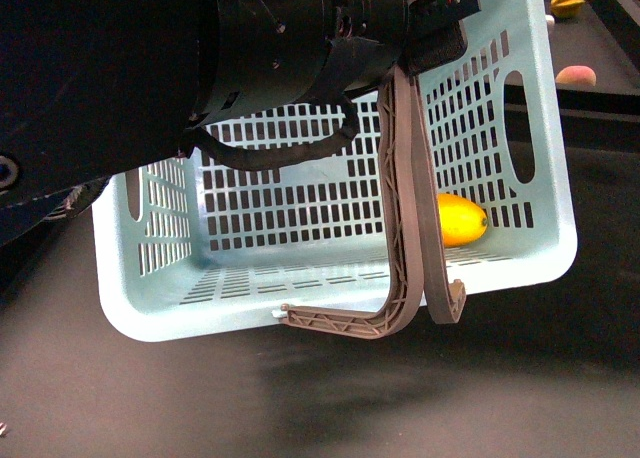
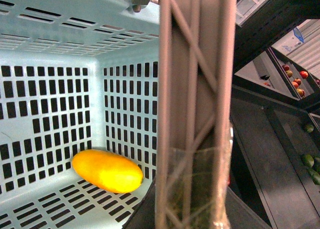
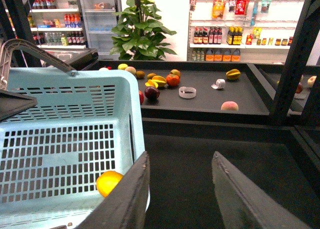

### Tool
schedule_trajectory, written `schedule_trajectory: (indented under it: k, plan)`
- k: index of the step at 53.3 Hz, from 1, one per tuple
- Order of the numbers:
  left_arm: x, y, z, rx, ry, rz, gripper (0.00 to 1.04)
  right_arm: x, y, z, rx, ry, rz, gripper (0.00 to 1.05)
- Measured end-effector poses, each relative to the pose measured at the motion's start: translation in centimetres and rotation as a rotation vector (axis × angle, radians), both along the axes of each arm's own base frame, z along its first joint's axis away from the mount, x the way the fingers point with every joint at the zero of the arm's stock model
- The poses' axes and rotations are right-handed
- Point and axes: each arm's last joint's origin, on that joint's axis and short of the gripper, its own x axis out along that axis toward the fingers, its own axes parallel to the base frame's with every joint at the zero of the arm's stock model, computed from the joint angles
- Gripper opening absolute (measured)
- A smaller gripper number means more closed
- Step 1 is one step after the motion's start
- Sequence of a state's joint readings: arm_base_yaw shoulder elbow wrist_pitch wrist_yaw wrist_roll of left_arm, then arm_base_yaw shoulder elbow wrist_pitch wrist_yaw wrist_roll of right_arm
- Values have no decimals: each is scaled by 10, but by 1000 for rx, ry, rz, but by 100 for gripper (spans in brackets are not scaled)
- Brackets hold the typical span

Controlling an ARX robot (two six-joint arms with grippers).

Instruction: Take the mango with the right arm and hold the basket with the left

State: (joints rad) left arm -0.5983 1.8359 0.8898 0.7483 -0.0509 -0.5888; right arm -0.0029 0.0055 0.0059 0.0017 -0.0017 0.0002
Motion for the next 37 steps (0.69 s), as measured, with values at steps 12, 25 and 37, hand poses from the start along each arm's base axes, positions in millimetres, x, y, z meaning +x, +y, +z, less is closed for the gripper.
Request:
schedule_trajectory:
  k: [12, 25, 37]
  plan:
    - [0, 0, 0, 0, 0, 0, 6, 0, 0, 0, 0, 0, 0, 87]
    - [0, 0, 1, 8, -17, 5, 6, 0, 0, 0, 0, 0, 0, 96]
    - [12, -9, 7, 185, -236, 36, 6, 0, 0, 0, 0, 0, 1, 96]
